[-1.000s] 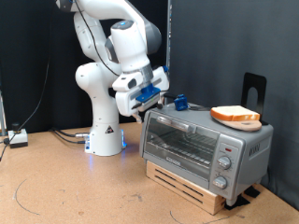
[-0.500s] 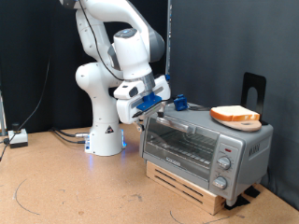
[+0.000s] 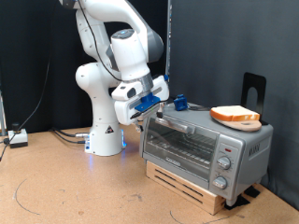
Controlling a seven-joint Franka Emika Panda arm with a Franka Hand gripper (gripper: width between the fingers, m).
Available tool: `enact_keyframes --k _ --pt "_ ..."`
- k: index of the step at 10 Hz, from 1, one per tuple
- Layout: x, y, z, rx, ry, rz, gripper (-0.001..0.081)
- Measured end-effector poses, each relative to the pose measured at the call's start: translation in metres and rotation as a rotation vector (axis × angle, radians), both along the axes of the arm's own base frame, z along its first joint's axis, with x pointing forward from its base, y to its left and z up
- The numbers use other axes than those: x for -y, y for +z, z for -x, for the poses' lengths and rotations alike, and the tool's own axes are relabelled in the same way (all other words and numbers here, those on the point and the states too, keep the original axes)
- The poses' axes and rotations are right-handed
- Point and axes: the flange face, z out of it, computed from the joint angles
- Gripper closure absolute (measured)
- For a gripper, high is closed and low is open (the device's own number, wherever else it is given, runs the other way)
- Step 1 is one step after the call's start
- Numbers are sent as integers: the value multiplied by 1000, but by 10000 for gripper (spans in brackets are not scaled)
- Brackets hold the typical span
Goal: Make a piece of toast with the oven
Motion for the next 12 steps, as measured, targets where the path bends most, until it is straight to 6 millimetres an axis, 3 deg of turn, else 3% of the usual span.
enact_keyframes --k 4,6,8,12 --pt "-34 10 -1 11 49 -70 -1" --pt "-41 10 3 -3 63 -63 -1" --pt "-37 2 7 -26 61 -30 -1" --pt "0 -8 9 -37 19 30 -1"
